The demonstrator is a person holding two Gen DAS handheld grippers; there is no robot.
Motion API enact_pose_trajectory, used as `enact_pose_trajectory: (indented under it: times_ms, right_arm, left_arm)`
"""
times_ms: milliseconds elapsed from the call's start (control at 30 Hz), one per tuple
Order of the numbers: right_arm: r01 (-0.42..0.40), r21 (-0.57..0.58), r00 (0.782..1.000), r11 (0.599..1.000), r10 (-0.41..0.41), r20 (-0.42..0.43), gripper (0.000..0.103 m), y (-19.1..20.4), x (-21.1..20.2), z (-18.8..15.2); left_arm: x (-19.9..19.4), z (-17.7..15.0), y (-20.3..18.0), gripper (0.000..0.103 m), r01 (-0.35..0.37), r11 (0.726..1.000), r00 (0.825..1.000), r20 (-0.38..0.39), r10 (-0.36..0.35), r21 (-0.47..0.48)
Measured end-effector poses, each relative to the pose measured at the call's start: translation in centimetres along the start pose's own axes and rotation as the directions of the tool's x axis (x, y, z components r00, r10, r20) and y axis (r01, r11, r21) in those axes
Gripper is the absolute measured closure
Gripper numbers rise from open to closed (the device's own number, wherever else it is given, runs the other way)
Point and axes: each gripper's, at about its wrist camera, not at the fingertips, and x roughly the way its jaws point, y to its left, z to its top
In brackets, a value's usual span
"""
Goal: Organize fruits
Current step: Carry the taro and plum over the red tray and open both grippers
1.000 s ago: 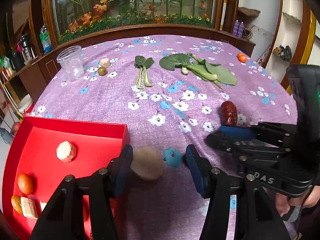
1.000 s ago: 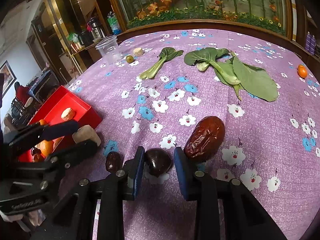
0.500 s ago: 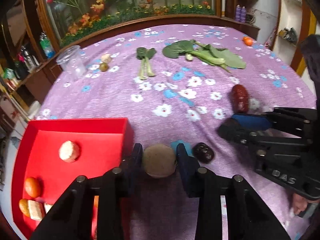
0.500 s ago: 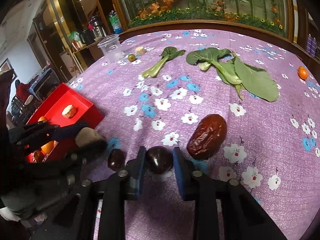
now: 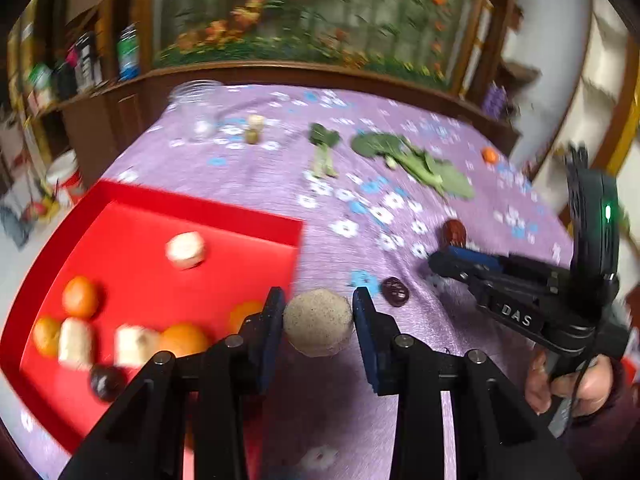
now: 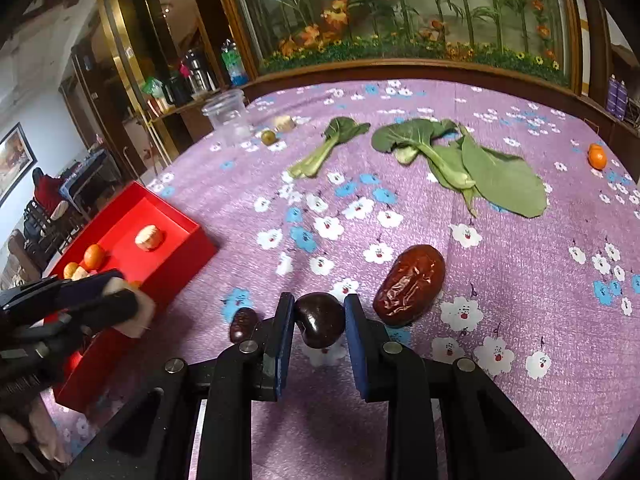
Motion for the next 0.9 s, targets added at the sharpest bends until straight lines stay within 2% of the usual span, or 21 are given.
enact_pose_trajectory:
  times_ms: [133, 200, 267, 433, 700, 900]
  right_arm:
    - [-0.022, -0.003, 0.999, 1.0, 0.022, 0.037, 0.075, 1.5, -1.8, 0.0]
    - [-0.076, 0.02, 0.996, 0.997, 0.076, 0.04, 0.075, 2.5, -2.6, 0.0]
    - [-0.134, 0.03, 0.991, 0.991, 0.133, 0.029, 0.075, 4.0, -3.1, 0.0]
    - [-0.2, -0.017, 0.98, 0.98, 0.2, -0.024, 0.075, 9.1, -2.6, 0.4]
    - [-0.227, -0.089, 0.97, 0.97, 0.217, -0.106, 0.075, 15.5, 0.7, 0.8]
    - [-0.182, -0.116, 0.974, 0.976, 0.164, -0.154, 0.075, 18.0, 4.9, 1.8]
  left_arm:
    - [-2.8, -0.3, 3.8, 0.069, 0.001, 0.995, 0.999, 0.042, 0.003, -0.104]
    - [-4.0, -0.6, 5.4, 0.069, -0.013, 0.99, 0.998, 0.058, 0.021, -0.139]
    - [-4.9, -1.1, 7.0, 0.069, -0.029, 0.985, 0.997, 0.07, 0.042, -0.172]
    - [-5.7, -2.7, 10.0, 0.069, -0.095, 0.971, 0.991, 0.073, 0.114, -0.22]
    - [-5.9, -4.5, 12.5, 0.069, -0.133, 0.963, 0.988, 0.042, 0.147, -0.235]
    - [-5.8, -5.5, 13.4, 0.069, -0.11, 0.959, 0.991, 0.046, 0.126, -0.262]
